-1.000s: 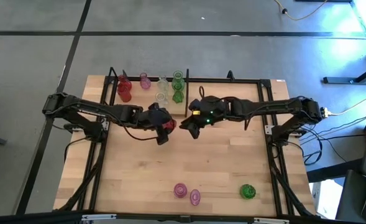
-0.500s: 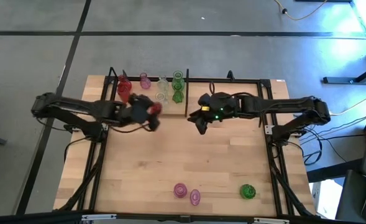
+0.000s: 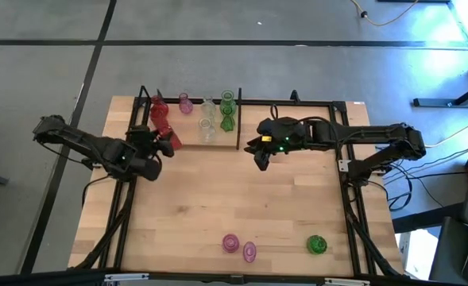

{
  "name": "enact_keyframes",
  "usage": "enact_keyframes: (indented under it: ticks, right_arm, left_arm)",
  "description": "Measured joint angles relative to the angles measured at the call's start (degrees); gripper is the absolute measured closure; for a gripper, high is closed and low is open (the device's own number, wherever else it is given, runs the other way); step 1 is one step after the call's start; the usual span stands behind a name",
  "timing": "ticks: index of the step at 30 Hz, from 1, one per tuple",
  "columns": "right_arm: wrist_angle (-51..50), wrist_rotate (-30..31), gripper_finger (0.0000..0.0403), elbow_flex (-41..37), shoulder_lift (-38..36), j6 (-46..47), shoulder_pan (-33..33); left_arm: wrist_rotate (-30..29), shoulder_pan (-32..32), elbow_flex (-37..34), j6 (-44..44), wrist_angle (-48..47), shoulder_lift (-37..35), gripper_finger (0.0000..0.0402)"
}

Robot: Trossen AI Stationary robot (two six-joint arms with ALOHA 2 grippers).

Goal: Sort vases onto shelf
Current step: Put the red vase on the shelf aligned with the other red vases

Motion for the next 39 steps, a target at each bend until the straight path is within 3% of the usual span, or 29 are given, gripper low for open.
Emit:
enact_keyframes:
  ticks: [4, 9, 21, 39]
  right_arm:
    - [-2.03, -0.55, 0.0292, 0.00, -0.21, -0.61, 0.00]
    - [-5.07, -0.71, 0.0292, 0.00, -0.62, -0.93, 0.00]
    - [-6.27, -0.72, 0.0292, -0.02, -1.01, -1.17, 0.00]
    - [-7.40, -1.00, 0.0292, -0.02, -1.01, -1.17, 0.00]
  left_arm:
    - [0.00, 0.02, -5.22, -10.22, -0.78, 0.79, 0.0181]
    - [0.78, 0.95, -9.67, -15.70, -1.45, 1.27, 0.0181]
    - [0.18, 6.01, -10.30, -9.62, -2.24, 1.36, 0.0181]
    - [2.02, 11.31, -10.28, -9.45, -7.30, 1.36, 0.0181]
